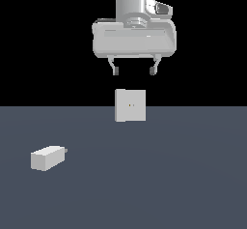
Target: Plug the charger into the wall socket.
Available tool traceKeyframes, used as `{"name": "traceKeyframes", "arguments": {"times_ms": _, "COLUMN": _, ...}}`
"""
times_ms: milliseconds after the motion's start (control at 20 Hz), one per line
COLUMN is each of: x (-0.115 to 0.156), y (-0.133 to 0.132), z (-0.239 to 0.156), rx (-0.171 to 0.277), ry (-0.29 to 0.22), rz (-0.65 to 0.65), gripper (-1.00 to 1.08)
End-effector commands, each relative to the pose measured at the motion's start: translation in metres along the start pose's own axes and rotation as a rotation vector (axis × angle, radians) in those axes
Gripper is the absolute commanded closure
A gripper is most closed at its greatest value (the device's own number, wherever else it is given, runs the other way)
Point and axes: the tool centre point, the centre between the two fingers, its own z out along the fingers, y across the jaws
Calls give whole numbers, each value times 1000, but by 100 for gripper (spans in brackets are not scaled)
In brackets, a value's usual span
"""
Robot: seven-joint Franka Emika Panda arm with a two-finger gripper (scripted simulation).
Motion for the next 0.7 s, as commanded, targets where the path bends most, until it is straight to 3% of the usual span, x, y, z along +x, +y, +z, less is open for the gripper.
{"name": "traceKeyframes", "arguments": {"times_ms": 0, "x": 0, "y": 0, "z": 0, "rx": 0, "ry": 0, "rz": 0, "gripper": -92}}
{"name": "traceKeyframes", "arguments": {"times_ms": 650, "x": -21, "y": -21, "z": 16, "rx": -3, "ry": 24, "rz": 43, "gripper": -92}}
